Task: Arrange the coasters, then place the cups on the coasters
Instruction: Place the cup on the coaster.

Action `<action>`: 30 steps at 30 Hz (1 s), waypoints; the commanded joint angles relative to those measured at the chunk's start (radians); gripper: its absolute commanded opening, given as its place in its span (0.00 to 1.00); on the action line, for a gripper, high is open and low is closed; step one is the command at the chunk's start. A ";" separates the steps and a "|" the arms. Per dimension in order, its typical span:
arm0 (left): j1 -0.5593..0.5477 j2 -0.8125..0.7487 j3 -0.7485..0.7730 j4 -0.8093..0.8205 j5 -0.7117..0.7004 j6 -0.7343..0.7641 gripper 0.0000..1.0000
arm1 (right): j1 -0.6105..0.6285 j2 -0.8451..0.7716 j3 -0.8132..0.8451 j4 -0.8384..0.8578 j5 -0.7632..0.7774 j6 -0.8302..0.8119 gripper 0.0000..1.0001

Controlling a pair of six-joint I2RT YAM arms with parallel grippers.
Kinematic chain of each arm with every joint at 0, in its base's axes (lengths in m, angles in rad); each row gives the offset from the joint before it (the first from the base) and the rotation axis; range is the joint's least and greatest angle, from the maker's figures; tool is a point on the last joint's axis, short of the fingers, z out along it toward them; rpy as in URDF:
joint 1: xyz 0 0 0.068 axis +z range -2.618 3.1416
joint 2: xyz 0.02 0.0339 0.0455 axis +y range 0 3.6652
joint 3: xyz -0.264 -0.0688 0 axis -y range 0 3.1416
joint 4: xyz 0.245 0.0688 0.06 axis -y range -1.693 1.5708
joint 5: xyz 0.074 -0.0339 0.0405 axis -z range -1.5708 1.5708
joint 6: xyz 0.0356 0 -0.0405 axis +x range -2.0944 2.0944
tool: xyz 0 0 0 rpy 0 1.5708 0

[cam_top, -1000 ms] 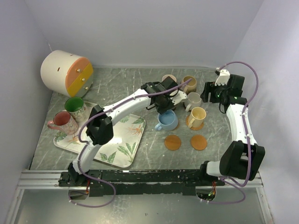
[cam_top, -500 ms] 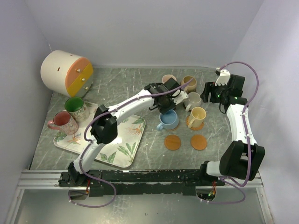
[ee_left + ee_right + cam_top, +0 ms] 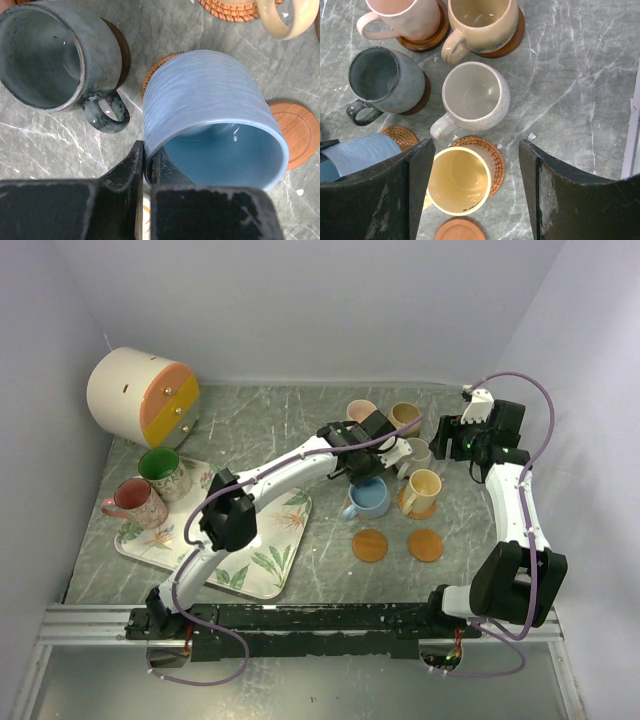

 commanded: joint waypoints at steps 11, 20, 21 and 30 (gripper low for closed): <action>-0.007 0.046 0.115 -0.026 -0.030 0.008 0.07 | -0.013 -0.008 -0.012 0.013 -0.017 0.002 0.68; -0.007 0.057 0.128 -0.042 -0.034 0.013 0.07 | -0.013 -0.005 -0.011 0.011 -0.018 0.002 0.68; -0.007 0.060 0.129 -0.041 -0.036 0.014 0.07 | -0.013 -0.006 -0.012 0.012 -0.017 0.002 0.68; -0.006 0.090 0.140 -0.045 -0.049 0.028 0.07 | -0.014 -0.006 -0.010 0.009 -0.020 0.002 0.68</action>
